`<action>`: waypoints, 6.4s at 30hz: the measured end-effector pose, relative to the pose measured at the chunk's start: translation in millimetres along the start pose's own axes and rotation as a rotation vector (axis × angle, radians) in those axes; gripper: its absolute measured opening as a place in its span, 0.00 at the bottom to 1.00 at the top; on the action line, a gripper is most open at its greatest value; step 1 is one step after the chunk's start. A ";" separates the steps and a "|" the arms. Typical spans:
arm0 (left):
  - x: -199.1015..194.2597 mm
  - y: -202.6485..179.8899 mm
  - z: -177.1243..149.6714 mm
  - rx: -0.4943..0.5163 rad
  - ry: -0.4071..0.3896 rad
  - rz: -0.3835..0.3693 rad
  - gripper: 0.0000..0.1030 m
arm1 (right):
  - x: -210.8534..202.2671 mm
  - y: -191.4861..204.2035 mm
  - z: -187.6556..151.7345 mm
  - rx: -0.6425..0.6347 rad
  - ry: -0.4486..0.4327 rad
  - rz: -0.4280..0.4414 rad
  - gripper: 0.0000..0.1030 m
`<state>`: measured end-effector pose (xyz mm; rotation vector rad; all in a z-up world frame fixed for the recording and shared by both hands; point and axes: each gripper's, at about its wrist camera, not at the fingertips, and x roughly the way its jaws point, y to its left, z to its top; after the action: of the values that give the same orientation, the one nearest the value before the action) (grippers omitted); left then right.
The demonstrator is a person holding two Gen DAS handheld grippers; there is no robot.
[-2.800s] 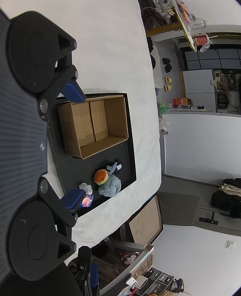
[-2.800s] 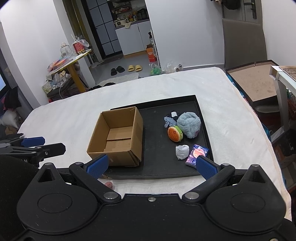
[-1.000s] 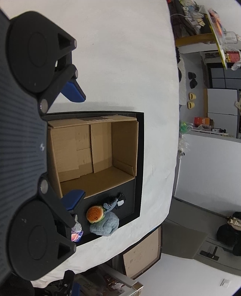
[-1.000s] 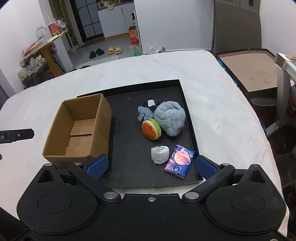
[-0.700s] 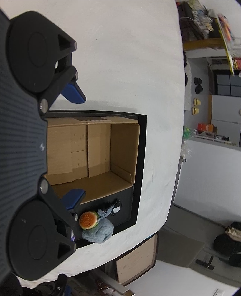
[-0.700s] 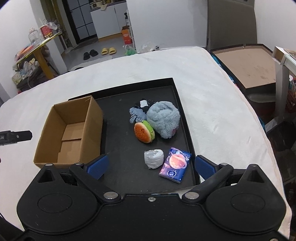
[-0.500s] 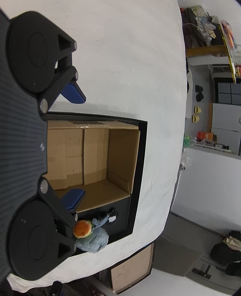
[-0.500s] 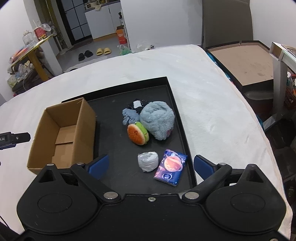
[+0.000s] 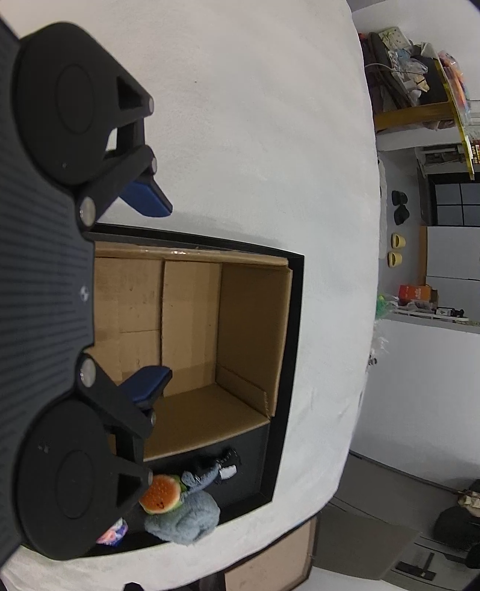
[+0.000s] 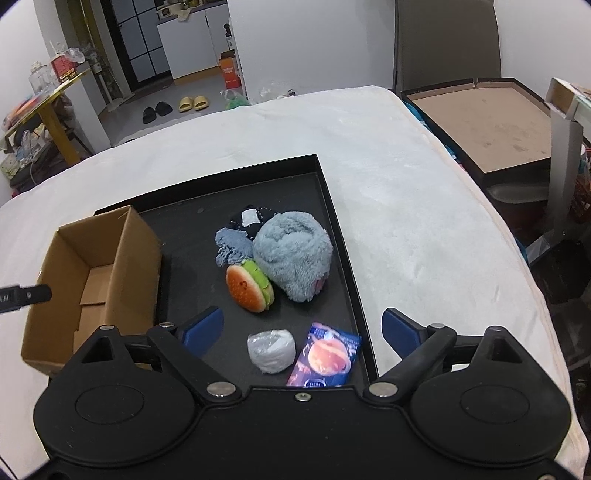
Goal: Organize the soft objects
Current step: 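Move the right tool down onto the fluffy light-blue plush, then close the right tool on the blue plush and lift it, then carry the blue plush into the cardboard box and open the right tool, then move the right tool down onto the purple Vinda tissue pack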
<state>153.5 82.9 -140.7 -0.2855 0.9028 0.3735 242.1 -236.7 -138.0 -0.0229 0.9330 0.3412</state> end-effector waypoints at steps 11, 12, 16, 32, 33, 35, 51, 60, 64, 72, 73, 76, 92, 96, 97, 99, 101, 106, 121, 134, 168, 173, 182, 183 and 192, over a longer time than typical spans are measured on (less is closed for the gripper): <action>25.8 -4.2 -1.5 -0.008 0.041 0.068 0.55 | 49.1 -3.4 12.0 -0.005 0.031 0.001 0.83; 28.4 -4.3 -1.0 -0.010 0.046 0.070 0.53 | 53.7 -3.1 13.1 -0.010 0.032 0.001 0.83; 34.1 -7.0 0.1 -0.002 0.050 0.099 0.41 | 68.8 -0.8 17.6 -0.030 0.031 0.003 0.83; 50.0 -1.0 9.3 0.003 0.089 0.160 0.09 | 113.1 2.7 31.1 -0.082 0.048 0.020 0.83; 49.8 -0.7 10.5 -0.001 0.090 0.149 0.09 | 114.5 2.3 31.1 -0.080 0.053 0.020 0.83; 50.7 -0.6 11.6 -0.002 0.090 0.136 0.09 | 115.3 3.6 31.0 -0.080 0.056 0.023 0.83; 46.4 13.7 7.5 -0.026 0.092 0.010 0.12 | 86.6 34.6 39.8 -0.120 0.022 -0.043 0.52; 39.7 15.4 7.1 -0.023 0.068 -0.008 0.11 | 60.7 50.1 46.8 -0.123 -0.022 -0.005 0.52; 32.0 20.0 8.6 -0.030 0.050 -0.019 0.11 | 50.5 58.2 50.4 -0.134 -0.043 0.017 0.52; 21.3 24.4 4.2 -0.029 0.035 -0.052 0.10 | 33.8 80.6 54.1 -0.185 -0.085 0.063 0.52; 20.5 24.6 4.0 -0.029 0.034 -0.058 0.10 | 32.1 86.3 53.5 -0.193 -0.087 0.068 0.52; 20.5 27.2 4.3 -0.027 0.028 -0.071 0.10 | 27.2 98.6 53.3 -0.210 -0.092 0.089 0.52; 23.5 44.4 5.8 -0.062 0.024 -0.135 0.10 | 28.0 166.5 48.9 -0.296 -0.089 0.196 0.53; 25.4 49.5 5.5 -0.070 0.023 -0.149 0.10 | 37.8 178.3 48.0 -0.298 -0.069 0.207 0.53; 25.5 50.5 5.4 -0.073 0.024 -0.153 0.10 | 39.3 179.9 47.7 -0.297 -0.065 0.210 0.53; 25.2 52.0 4.9 -0.074 0.025 -0.160 0.10 | 43.6 184.5 47.6 -0.300 -0.053 0.217 0.53; 24.9 53.8 4.2 -0.080 0.027 -0.168 0.10 | 46.3 188.7 46.0 -0.305 -0.045 0.223 0.53; 22.9 56.8 2.7 -0.084 0.029 -0.178 0.10 | 51.8 200.1 41.3 -0.309 -0.029 0.239 0.53; 18.9 54.8 3.6 -0.060 0.033 -0.148 0.41 | 45.4 187.6 45.1 -0.205 -0.067 0.285 0.72; 7.8 42.6 -0.3 -0.022 0.005 -0.139 0.62 | 27.9 131.9 33.8 -0.134 -0.065 0.192 0.72; 5.2 -1.1 -11.7 0.135 0.087 -0.040 0.78 | 31.5 13.7 -18.6 0.029 0.002 0.053 0.81; 7.5 -7.3 -15.0 0.150 0.104 -0.027 0.78 | 34.9 -2.2 -30.2 0.053 0.011 0.018 0.81; 12.7 -18.0 -17.4 0.170 0.113 0.007 0.80 | 44.9 -19.2 -43.5 0.095 0.012 -0.023 0.76; 13.3 -18.5 -17.6 0.172 0.113 0.009 0.80 | 46.6 -21.6 -43.9 0.105 0.010 -0.031 0.75; 16.5 -20.5 -17.6 0.174 0.122 0.018 0.80 | 60.8 -30.1 -48.2 0.116 0.021 -0.111 0.68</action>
<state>159.2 60.7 -162.6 -0.1415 1.0516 0.2938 246.5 -256.2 -218.7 0.0283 0.9674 0.1844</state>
